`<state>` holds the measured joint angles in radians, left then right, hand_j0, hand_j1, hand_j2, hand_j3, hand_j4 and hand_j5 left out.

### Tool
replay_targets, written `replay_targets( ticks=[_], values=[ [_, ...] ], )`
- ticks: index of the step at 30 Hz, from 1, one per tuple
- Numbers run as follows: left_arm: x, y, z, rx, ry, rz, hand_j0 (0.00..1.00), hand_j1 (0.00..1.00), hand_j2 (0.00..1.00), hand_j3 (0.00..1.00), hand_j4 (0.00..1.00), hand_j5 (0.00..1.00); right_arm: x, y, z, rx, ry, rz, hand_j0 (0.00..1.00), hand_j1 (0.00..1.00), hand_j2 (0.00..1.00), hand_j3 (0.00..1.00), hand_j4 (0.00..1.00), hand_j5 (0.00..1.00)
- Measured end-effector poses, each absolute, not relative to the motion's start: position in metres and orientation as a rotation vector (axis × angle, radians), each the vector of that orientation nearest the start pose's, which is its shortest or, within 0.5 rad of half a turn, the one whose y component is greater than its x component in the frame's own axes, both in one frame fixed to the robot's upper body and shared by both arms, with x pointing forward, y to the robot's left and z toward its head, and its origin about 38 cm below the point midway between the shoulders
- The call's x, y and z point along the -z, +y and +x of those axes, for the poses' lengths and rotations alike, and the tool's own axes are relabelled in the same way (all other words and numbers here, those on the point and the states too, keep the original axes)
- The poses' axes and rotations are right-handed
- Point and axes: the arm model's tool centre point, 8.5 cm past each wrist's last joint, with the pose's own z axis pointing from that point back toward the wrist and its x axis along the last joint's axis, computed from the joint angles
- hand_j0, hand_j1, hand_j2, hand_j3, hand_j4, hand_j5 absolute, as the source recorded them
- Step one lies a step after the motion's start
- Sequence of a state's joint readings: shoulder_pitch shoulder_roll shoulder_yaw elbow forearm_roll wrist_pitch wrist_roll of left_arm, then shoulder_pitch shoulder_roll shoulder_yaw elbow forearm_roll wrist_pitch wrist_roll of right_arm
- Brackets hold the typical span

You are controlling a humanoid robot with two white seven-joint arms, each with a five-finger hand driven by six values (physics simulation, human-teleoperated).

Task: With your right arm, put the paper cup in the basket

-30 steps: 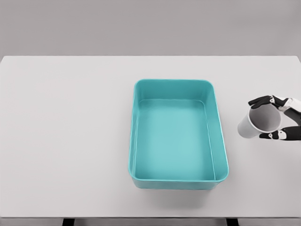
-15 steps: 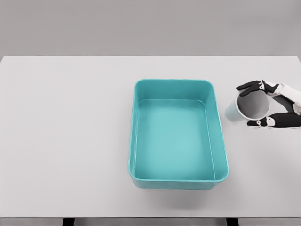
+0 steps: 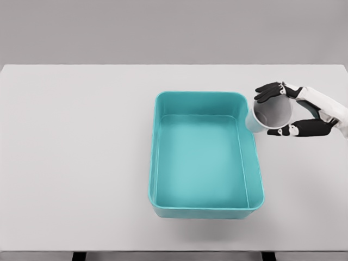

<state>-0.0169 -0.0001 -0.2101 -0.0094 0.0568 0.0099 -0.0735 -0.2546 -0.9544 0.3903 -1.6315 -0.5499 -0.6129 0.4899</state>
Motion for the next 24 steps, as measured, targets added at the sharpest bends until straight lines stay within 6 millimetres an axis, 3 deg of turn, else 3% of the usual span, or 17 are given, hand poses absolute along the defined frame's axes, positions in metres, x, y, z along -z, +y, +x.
replay_targets(
  ticks=[11, 15, 18, 21, 24],
  values=[
    [0.262, 0.265, 0.013, 0.154, -0.004, 0.015, 1.0, 1.0, 1.0, 1.0, 1.0, 1.0, -0.25, -0.31, 0.377, -1.333, -1.953, 0.257, 0.67, 0.67, 0.67, 0.67, 0.67, 0.67],
    [0.262, 0.265, 0.013, 0.154, -0.004, 0.014, 1.0, 1.0, 1.0, 1.0, 1.0, 1.0, -0.243, -0.299, 0.378, -1.424, -1.929, 0.215, 0.67, 0.67, 0.67, 0.67, 0.67, 0.67],
    [0.262, 0.265, 0.013, 0.154, -0.004, 0.014, 1.0, 1.0, 1.0, 1.0, 1.0, 1.0, -0.252, -0.286, 0.386, -1.552, -1.927, 0.133, 0.67, 0.67, 0.67, 0.67, 0.67, 0.67],
    [0.262, 0.265, 0.013, 0.154, -0.004, 0.014, 1.0, 1.0, 1.0, 1.0, 1.0, 1.0, -0.253, -0.27, 0.393, -1.69, -1.903, 0.047, 0.78, 0.78, 0.78, 0.78, 0.78, 0.78],
    [0.262, 0.265, 0.013, 0.154, -0.004, 0.014, 1.0, 1.0, 1.0, 1.0, 1.0, 1.0, -0.242, -0.259, 0.393, -1.767, -1.868, 0.018, 0.97, 0.97, 0.97, 0.97, 0.97, 0.97]
  ],
)
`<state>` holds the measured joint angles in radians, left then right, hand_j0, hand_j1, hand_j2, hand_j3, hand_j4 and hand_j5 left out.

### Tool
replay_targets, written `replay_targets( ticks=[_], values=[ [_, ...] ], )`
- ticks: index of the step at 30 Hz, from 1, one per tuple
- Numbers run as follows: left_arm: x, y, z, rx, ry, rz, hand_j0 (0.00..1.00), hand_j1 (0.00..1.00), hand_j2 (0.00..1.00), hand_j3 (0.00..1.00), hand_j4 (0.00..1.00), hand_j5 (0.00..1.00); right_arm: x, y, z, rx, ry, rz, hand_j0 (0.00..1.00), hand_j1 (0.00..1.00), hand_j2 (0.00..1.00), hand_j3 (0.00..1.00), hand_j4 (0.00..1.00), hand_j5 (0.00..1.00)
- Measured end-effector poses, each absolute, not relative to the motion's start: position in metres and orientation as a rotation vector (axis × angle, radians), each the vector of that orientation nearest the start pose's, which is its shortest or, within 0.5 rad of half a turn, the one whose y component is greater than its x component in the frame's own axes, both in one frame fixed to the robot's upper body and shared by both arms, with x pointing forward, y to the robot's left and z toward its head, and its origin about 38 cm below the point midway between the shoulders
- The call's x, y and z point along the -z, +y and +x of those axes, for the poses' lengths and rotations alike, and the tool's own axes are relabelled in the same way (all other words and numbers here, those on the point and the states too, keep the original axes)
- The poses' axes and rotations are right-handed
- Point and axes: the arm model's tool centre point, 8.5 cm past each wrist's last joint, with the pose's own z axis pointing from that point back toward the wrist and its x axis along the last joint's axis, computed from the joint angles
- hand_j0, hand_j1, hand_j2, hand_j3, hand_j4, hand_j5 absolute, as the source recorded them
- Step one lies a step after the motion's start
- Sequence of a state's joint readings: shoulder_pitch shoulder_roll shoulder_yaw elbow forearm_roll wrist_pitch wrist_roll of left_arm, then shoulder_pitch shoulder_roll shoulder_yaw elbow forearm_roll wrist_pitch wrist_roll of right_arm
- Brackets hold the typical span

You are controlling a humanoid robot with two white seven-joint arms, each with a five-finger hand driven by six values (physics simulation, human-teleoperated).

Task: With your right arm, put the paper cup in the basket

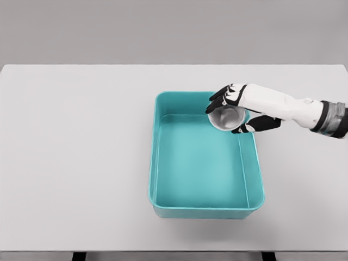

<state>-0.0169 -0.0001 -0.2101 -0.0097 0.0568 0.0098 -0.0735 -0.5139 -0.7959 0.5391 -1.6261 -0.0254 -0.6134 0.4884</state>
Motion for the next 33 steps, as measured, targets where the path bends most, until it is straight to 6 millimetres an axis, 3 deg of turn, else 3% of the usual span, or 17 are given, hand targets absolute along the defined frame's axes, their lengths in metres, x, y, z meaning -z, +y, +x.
replay_targets(
  ticks=[7, 11, 14, 18, 20, 24, 33],
  values=[
    [0.262, 0.265, 0.013, 0.154, -0.004, 0.015, 1.0, 1.0, 1.0, 1.0, 1.0, 1.0, -0.246, -0.249, 0.398, -1.823, -1.868, -0.019, 1.0, 1.0, 1.0, 1.0, 1.0, 1.0],
    [0.262, 0.265, 0.013, 0.154, -0.004, 0.014, 1.0, 1.0, 1.0, 1.0, 1.0, 1.0, -0.29, -0.247, 0.413, -1.856, -1.94, -0.116, 1.0, 1.0, 1.0, 1.0, 1.0, 1.0],
    [0.262, 0.265, 0.013, 0.154, -0.005, 0.014, 1.0, 1.0, 1.0, 1.0, 1.0, 1.0, -0.306, -0.253, 0.422, -1.858, -1.948, -0.172, 1.0, 1.0, 1.0, 1.0, 1.0, 1.0],
    [0.262, 0.265, 0.013, 0.154, -0.004, 0.014, 1.0, 1.0, 1.0, 1.0, 1.0, 1.0, -0.304, -0.304, 0.417, -1.848, -1.828, -0.282, 1.0, 1.0, 1.0, 1.0, 1.0, 1.0],
    [0.262, 0.265, 0.013, 0.154, -0.004, 0.014, 1.0, 1.0, 1.0, 1.0, 1.0, 1.0, -0.278, -0.326, 0.407, -1.831, -1.732, -0.272, 1.0, 1.0, 1.0, 1.0, 1.0, 1.0],
    [0.262, 0.265, 0.013, 0.154, -0.004, 0.014, 1.0, 1.0, 1.0, 1.0, 1.0, 1.0, -0.275, -0.363, 0.396, -1.848, -1.606, -0.333, 1.0, 1.0, 1.0, 1.0, 1.0, 1.0],
    [0.262, 0.265, 0.013, 0.154, -0.004, 0.014, 1.0, 1.0, 1.0, 1.0, 1.0, 1.0, -0.267, -0.385, 0.39, -1.843, -1.522, -0.349, 1.0, 1.0, 1.0, 1.0, 1.0, 1.0]
  ],
)
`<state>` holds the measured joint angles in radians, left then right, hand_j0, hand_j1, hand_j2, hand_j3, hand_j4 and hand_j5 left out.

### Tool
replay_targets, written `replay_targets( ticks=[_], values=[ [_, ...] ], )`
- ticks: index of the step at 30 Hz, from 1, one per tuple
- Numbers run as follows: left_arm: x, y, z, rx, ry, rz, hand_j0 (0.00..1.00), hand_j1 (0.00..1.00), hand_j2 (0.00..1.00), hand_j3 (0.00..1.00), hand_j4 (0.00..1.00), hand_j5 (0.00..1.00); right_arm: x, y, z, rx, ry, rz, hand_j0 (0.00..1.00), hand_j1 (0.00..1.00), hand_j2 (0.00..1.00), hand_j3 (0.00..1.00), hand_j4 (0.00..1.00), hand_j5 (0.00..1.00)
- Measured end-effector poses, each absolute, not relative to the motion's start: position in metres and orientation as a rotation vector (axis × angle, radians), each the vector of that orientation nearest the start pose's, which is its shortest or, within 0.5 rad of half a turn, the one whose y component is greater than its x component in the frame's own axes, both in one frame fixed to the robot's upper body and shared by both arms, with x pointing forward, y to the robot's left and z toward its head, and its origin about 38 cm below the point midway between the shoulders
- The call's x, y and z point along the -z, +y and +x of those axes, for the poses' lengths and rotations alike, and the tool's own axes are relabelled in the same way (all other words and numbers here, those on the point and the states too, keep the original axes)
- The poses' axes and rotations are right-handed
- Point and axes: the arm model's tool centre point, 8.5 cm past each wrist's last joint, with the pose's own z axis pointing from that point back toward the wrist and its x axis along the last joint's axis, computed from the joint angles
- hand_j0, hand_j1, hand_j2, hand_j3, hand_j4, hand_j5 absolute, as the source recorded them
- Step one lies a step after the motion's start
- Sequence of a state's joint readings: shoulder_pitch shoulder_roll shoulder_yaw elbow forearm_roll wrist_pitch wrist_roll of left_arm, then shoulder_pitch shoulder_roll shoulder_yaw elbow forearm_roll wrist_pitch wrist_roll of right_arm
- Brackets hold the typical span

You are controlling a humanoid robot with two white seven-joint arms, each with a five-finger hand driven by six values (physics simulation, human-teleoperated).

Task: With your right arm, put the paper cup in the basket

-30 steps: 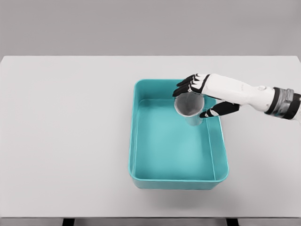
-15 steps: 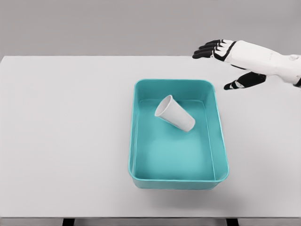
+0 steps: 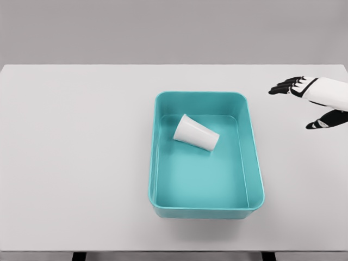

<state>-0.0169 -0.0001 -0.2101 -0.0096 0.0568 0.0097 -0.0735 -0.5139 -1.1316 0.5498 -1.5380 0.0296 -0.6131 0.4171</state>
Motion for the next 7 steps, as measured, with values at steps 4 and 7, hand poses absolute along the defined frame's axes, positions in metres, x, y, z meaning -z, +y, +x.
replay_targets(
  ticks=[4, 7],
  values=[
    [0.262, 0.265, 0.005, 0.154, 0.011, 0.015, 1.0, 1.0, 1.0, 1.0, 1.0, 1.0, -0.259, -0.388, 0.389, -1.831, -1.503, -0.339, 1.0, 1.0, 1.0, 1.0, 1.0, 1.0],
    [0.262, 0.265, -0.01, 0.152, 0.036, 0.014, 1.0, 1.0, 1.0, 1.0, 1.0, 1.0, -0.248, -0.393, 0.387, -1.818, -1.478, -0.321, 1.0, 1.0, 1.0, 1.0, 1.0, 1.0]
  ],
)
